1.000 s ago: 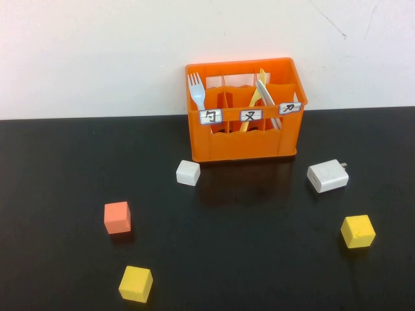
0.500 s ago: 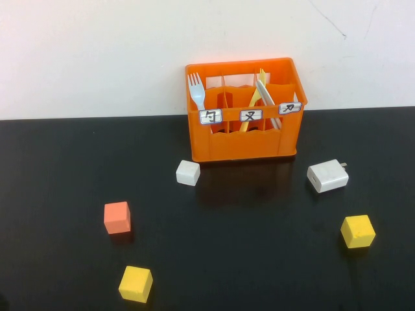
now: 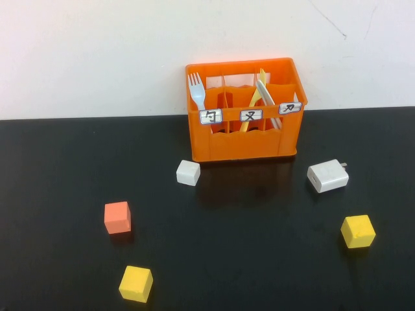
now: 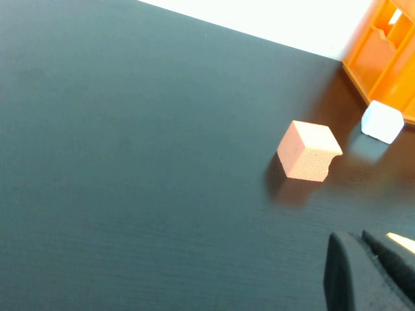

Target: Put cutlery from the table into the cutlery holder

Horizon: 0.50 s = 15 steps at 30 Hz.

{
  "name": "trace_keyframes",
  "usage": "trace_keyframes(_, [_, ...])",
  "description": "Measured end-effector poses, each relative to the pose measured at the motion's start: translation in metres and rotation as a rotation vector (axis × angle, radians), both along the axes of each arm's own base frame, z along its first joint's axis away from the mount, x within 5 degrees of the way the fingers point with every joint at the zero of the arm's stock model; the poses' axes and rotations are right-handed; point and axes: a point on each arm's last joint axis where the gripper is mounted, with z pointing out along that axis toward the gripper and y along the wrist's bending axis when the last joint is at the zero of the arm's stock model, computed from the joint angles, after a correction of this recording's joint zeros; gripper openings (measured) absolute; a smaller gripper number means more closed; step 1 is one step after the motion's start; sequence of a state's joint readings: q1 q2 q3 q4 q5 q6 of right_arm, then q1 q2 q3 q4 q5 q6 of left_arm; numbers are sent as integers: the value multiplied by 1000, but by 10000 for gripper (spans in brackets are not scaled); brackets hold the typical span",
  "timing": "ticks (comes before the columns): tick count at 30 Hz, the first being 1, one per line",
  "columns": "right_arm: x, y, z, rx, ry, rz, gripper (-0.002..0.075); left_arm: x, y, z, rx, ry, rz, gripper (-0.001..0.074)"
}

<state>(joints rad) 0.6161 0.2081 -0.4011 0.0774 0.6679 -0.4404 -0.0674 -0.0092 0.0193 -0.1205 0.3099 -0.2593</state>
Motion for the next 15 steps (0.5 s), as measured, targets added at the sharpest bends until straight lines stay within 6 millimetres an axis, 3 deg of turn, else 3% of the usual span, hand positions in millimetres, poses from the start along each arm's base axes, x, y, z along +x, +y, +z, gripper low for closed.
trace_keyframes(15, [0,0,0,0,0,0,-2,0,0,0,33,-3,-9,-1])
